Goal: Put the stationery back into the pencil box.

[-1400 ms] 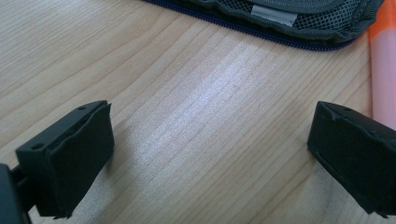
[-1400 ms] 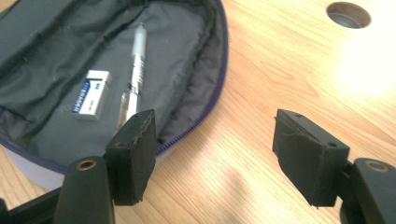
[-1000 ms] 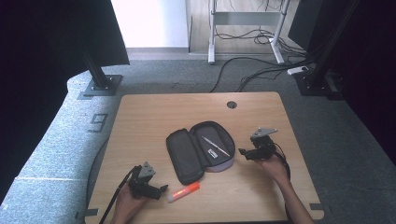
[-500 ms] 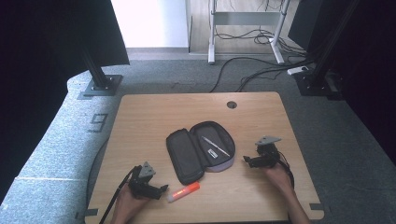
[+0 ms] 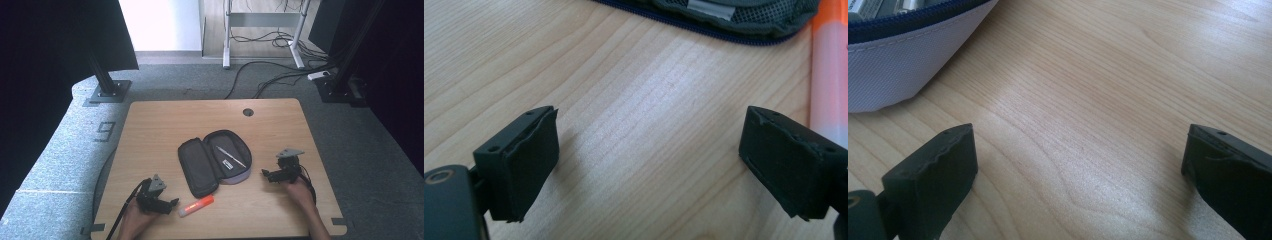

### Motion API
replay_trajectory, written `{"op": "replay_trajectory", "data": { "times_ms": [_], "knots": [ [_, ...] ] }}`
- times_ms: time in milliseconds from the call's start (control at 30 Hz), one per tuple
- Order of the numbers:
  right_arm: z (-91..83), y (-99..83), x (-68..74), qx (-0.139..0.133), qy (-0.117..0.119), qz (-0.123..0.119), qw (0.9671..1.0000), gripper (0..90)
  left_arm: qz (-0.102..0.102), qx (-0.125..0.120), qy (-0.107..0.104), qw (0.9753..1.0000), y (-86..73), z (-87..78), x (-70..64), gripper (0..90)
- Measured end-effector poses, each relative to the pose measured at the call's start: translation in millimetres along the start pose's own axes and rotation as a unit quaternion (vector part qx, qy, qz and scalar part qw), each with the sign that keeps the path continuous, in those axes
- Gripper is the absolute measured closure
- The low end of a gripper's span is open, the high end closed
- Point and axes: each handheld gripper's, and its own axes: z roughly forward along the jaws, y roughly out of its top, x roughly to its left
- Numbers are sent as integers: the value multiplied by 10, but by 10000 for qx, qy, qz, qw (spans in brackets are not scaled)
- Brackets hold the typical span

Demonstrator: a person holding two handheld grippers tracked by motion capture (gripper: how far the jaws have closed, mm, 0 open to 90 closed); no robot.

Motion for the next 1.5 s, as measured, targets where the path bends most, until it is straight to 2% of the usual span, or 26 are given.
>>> {"op": "replay_trajectory", "data": {
  "times_ms": [133,200,367,567,900,1000,1133,1500],
  "knots": [
    [-14,-13,8,-15,3,2,10000,18,125,77,87,9999,14,-39,-37,95],
    [-22,-20,14,-21,10,10,10000,24,135,18,74,9999,27,-82,-50,123],
    [-34,-31,18,-29,9,2,10000,31,111,-251,-135,9995,75,-223,-88,146],
    [-44,-39,21,-39,2,-4,10000,38,254,-384,-381,9982,127,-304,-211,164],
    [-53,-47,26,-52,12,-8,10000,46,506,-548,-894,9932,207,-304,-422,264],
    [-54,-48,26,-53,16,-13,10000,47,555,-518,-1028,9918,212,-266,-452,311],
    [-55,-49,28,-58,25,-16,10000,48,628,-372,-1095,9913,211,-193,-483,356],
    [-58,-51,28,-62,35,-28,10000,51,850,36,-1078,9905,191,31,-545,507]
  ]
}}
